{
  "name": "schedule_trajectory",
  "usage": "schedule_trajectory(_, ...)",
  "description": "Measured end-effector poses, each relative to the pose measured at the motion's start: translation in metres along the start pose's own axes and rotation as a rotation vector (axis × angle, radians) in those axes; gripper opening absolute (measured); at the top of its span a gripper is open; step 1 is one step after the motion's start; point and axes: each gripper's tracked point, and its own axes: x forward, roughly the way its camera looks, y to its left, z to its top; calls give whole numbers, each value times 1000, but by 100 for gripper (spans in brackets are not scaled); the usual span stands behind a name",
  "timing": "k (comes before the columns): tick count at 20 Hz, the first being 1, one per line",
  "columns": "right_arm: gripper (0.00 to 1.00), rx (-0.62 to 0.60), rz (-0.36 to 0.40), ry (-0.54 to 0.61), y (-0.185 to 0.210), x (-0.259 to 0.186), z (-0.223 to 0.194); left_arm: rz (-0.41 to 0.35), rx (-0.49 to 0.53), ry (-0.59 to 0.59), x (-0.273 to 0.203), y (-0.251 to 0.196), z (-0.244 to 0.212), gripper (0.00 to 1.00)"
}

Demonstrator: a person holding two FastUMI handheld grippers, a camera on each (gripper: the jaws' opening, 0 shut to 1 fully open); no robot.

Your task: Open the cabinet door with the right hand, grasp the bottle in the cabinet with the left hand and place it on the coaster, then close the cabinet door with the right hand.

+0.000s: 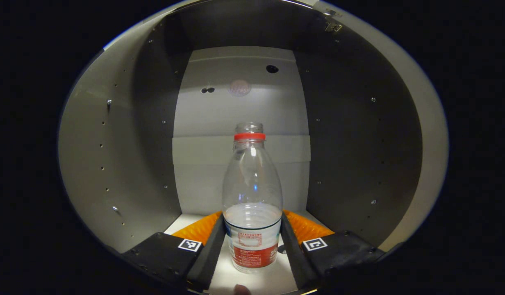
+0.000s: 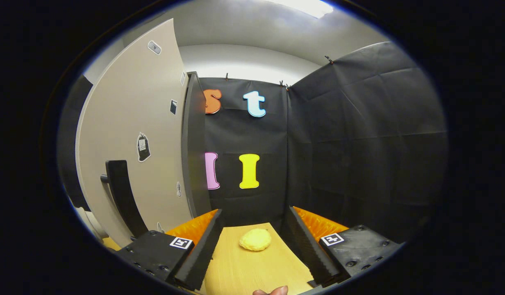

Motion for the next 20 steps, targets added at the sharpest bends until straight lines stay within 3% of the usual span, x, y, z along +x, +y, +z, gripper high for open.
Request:
schedule_trajectory(6, 97, -42, -7, 3, 0, -2, 2, -26, 9, -41, -64, 23, 33, 75)
schedule_trajectory(12, 98, -10, 22, -19, 19, -2, 14, -49, -12, -82, -151, 58, 54, 74)
schedule_trajectory(20, 98, 11, 24, -42, 37, -10, 22, -16, 0, -87, -254, 111, 15, 74)
